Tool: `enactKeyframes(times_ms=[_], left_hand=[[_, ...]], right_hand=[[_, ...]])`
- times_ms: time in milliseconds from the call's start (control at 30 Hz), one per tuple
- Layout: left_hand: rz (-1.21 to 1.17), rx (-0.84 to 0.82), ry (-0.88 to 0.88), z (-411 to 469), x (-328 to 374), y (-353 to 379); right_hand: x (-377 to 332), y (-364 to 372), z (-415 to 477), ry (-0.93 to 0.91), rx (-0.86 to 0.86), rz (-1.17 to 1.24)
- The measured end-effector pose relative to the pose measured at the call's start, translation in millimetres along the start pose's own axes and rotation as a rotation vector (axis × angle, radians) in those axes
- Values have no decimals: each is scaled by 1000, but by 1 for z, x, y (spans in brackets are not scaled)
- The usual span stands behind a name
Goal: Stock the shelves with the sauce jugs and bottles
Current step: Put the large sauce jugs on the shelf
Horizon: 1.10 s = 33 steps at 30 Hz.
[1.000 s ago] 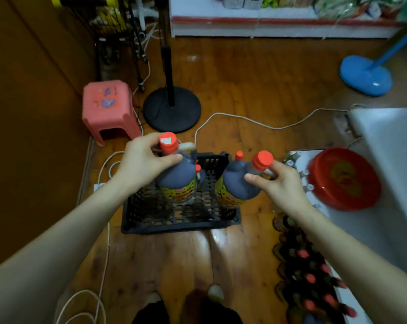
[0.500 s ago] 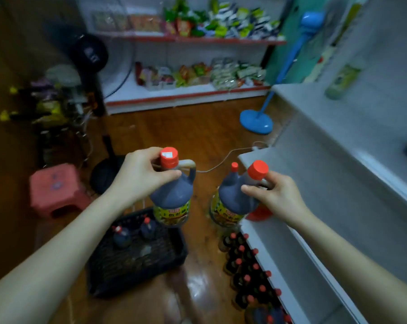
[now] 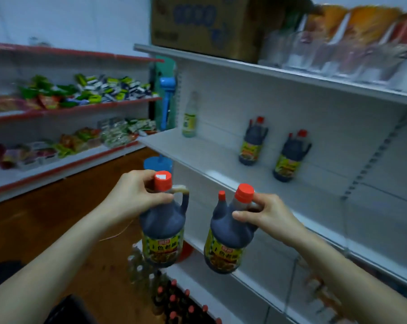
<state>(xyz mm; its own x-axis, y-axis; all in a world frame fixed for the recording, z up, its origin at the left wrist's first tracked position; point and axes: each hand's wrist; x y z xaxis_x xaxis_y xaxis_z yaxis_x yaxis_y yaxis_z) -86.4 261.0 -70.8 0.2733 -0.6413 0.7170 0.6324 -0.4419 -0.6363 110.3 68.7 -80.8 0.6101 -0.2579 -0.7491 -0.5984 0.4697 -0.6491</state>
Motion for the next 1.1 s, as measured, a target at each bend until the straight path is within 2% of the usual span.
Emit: enactKeyframes(times_ms=[300,500,767,1100], left_hand=[[-94,-67,100,80,89,109],[-164,-129,163,139,127,160],[-189,-202,218,218,143,219],[-220,-341,301,281,140,272]], right_hand=[[76,-133,3,38,157,20],[111,-193,13,77,291,-7],[158,-220,41,210,430,-33],[194,-221,75,369,446,-128]])
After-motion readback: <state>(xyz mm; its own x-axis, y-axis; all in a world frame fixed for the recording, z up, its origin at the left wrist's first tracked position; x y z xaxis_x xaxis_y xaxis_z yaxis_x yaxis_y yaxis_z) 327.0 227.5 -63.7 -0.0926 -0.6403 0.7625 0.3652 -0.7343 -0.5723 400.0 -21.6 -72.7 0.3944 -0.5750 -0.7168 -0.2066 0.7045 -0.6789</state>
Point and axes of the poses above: each hand's wrist, its own z-axis towards the middle knuckle, its own y-axis out of the palm, x = y × z, and after that the axes turned 2 degrees about -z, right-handed
